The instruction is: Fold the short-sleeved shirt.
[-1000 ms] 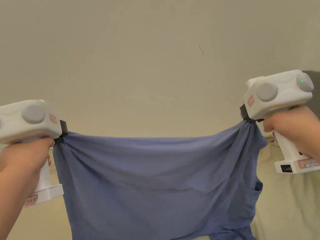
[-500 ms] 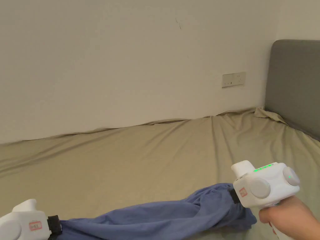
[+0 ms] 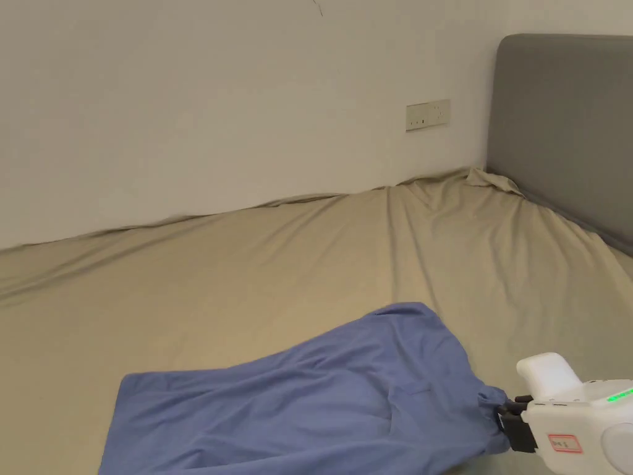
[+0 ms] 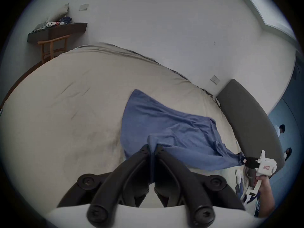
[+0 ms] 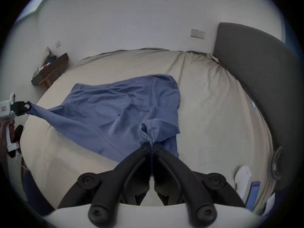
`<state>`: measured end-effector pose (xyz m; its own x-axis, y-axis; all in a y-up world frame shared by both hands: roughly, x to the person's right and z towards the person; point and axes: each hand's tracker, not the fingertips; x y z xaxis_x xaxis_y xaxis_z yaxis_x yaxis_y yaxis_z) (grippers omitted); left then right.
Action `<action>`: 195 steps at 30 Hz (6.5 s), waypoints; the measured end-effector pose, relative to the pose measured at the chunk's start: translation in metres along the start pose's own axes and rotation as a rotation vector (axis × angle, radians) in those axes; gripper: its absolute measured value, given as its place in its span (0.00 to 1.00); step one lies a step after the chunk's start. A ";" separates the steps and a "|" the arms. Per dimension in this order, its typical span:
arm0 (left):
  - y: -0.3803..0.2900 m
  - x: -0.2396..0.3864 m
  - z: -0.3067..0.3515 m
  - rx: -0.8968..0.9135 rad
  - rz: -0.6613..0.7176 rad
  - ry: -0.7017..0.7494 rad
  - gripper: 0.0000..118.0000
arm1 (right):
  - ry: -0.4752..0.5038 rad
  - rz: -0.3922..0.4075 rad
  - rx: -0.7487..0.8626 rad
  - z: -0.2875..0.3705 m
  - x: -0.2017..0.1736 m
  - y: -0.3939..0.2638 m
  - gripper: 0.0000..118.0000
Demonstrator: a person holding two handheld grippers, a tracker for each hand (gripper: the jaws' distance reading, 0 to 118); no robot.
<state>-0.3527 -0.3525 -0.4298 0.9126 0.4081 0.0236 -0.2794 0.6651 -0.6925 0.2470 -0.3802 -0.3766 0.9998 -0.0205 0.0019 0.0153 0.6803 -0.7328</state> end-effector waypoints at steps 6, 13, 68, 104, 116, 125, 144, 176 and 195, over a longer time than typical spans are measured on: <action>-0.062 -0.018 0.042 -0.087 -0.012 0.011 0.01 | -0.014 0.040 -0.075 0.037 0.001 -0.054 0.03; -0.120 -0.036 0.051 -0.194 -0.026 0.082 0.01 | -0.024 0.029 -0.193 0.043 0.003 -0.105 0.03; -0.173 -0.030 -0.028 -0.296 -0.272 0.427 0.99 | 0.094 -0.123 0.231 0.140 -0.078 -0.081 0.02; -0.154 -0.021 0.021 -0.239 0.020 0.124 0.06 | 0.065 -0.476 -0.170 0.015 0.026 -0.174 0.05; -0.116 -0.023 0.026 -0.214 0.164 0.064 0.06 | 0.204 -0.674 -0.070 0.044 0.042 -0.118 0.05; -0.043 -0.033 -0.037 -0.143 0.348 0.002 0.06 | 0.190 -0.771 -0.065 -0.035 0.060 -0.020 0.05; -0.012 -0.028 -0.206 -0.199 0.192 0.218 0.06 | -0.054 -0.537 -0.193 -0.175 0.045 0.009 0.05; -0.071 0.008 -0.094 -0.055 -0.317 0.443 0.70 | 0.090 -0.038 0.242 0.064 -0.094 -0.060 0.02; -0.059 0.012 -0.105 -0.095 -0.201 0.234 0.08 | -0.063 -0.054 0.001 -0.051 0.020 -0.062 0.28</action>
<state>-0.2941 -0.4525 -0.4640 0.9936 0.1122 0.0085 -0.0671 0.6520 -0.7552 0.2653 -0.4596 -0.3658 0.9964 -0.0113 0.0843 0.0695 0.6800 -0.7299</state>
